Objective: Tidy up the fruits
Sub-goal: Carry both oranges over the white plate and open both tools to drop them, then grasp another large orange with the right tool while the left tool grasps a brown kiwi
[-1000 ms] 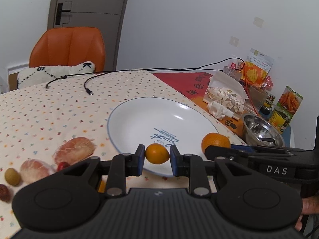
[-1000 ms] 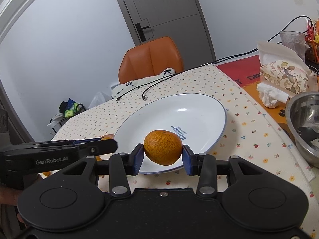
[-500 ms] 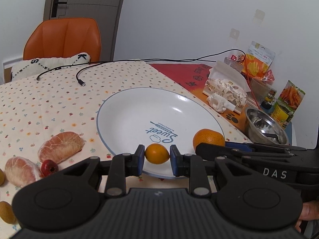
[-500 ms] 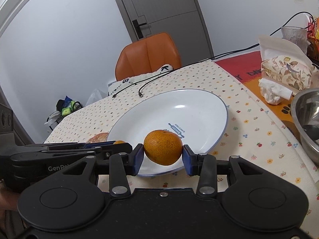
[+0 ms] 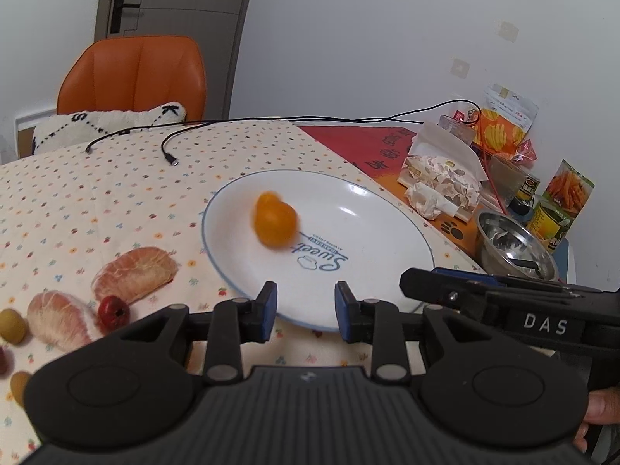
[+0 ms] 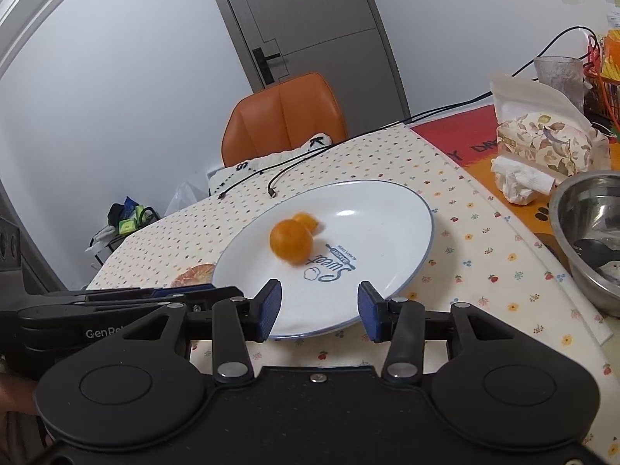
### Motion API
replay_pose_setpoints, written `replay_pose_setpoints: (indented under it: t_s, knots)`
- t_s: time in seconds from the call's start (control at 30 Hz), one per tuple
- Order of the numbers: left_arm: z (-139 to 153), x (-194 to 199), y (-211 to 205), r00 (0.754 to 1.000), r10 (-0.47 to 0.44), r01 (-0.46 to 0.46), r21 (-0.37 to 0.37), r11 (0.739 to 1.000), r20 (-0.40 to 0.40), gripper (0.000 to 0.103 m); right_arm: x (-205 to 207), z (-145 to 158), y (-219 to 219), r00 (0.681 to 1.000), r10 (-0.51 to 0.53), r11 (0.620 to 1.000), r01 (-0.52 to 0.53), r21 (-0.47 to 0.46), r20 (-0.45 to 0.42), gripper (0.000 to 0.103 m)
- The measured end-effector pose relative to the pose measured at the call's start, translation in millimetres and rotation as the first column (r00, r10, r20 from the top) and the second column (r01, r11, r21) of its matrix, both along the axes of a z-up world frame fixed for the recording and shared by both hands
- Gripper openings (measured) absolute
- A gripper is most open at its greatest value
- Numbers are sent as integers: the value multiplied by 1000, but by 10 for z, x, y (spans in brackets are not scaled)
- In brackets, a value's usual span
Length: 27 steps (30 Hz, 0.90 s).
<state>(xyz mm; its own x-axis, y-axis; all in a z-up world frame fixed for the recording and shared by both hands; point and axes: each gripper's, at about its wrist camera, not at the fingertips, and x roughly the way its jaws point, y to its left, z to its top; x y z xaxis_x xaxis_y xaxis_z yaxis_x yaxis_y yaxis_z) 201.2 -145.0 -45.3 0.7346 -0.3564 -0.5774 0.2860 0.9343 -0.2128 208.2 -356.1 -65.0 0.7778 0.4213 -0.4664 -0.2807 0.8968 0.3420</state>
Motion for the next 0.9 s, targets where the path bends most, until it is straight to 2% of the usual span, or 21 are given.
replay_pose_setpoints:
  t_s: [0.33,0.53,0.9]
  knots:
    - [164,-260,261,997,71,-71,0,997,29,59,-154,123,163,998,43,999,-44,16,34,52]
    - [230,-413,477,991,129,-130,23,991,43,69,-223,170,307,994,93,995,-94,25,53,57]
    - [215,-602,802,976,215,-217,37,975,46,72,-235,118,542,985,171,985,-172,21,34,58]
